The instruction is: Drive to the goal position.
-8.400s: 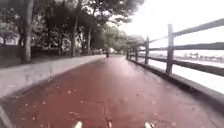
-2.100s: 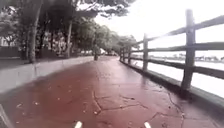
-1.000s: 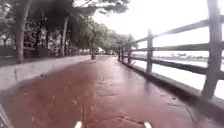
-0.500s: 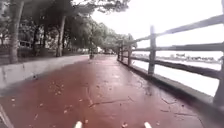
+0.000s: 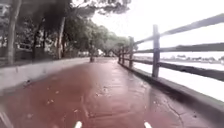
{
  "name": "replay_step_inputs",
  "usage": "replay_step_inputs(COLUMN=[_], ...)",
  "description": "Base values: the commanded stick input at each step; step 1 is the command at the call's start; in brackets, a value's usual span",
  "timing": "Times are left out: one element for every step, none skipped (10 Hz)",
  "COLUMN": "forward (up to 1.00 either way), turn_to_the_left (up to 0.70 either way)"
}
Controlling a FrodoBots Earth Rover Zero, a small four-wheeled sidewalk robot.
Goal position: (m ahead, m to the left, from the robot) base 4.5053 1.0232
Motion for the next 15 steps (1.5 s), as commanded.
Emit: replay_step_inputs(forward=[0.5, 0.5, 0.5, 0.5, 0.5, 0.5, 0.5, 0.5, 0.5, 0.5, 0.5, 0.5, 0.5, 0.5, 0.5], turn_to_the_left=[0.0, 0.0, 0.0, 0.0, 0.0, 0.0, 0.0, 0.28, 0.5, 0.5, 0.5, 0.43, 0.0, 0.0, 0.0])
